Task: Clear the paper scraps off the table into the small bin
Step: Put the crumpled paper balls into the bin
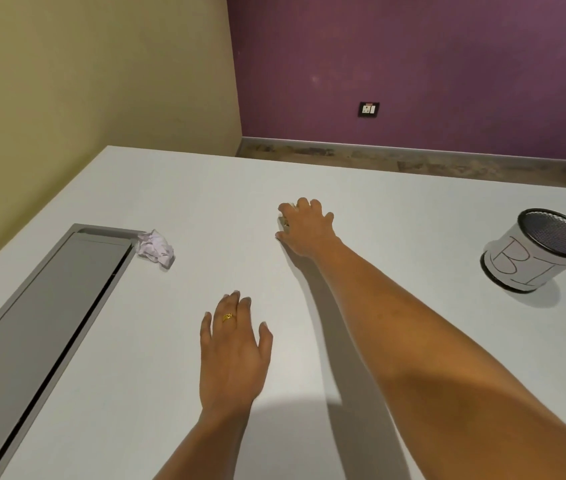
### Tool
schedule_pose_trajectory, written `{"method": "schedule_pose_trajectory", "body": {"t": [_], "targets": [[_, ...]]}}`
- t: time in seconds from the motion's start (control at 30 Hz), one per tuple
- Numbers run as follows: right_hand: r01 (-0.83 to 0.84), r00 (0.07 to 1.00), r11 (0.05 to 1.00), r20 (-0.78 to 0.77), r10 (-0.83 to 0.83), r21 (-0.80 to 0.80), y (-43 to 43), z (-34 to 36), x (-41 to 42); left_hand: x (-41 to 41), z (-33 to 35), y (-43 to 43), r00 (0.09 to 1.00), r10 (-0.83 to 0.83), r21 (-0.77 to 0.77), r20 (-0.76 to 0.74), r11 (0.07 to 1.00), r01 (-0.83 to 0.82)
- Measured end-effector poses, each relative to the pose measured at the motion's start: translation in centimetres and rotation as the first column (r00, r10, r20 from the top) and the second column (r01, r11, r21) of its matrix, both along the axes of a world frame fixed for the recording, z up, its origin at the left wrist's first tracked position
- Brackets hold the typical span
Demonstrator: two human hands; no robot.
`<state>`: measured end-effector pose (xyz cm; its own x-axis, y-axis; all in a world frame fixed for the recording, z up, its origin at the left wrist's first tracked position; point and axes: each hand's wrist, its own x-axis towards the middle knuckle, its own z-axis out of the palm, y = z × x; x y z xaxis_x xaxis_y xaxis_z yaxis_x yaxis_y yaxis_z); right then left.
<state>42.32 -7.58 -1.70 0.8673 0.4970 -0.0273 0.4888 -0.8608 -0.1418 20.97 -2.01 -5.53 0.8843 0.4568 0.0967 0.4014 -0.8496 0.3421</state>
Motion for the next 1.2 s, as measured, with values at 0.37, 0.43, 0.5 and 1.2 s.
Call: {"method": "schedule_pose_trajectory", "body": {"t": [0.37, 0.43, 0.5, 1.2], "targets": [[-0.007, 0.999, 0.963, 0.040, -0.004, 0.268, -6.2, -0.9, -3.9, -0.2, 0.5, -0.1, 1.000, -0.019, 0.011, 0.017, 1.000, 0.018], [0.006, 0.999, 0.953, 0.036, -0.018, 0.303, -7.8, -0.8, -4.3, -0.2, 0.4, -0.1, 1.000, -0.021, 0.007, 0.023, 1.000, 0.020], [0.052, 0.998, 0.928, 0.016, -0.062, 0.369, -9.4, -0.4, -4.8, -0.2, 0.4, -0.1, 0.999, -0.026, 0.014, 0.022, 1.000, 0.026], [0.391, 0.822, 0.726, 0.140, -0.552, 0.566, -23.5, 6.9, -3.9, -0.3, 0.7, -0.3, 0.998, -0.035, -0.002, 0.045, 0.999, 0.035]]}}
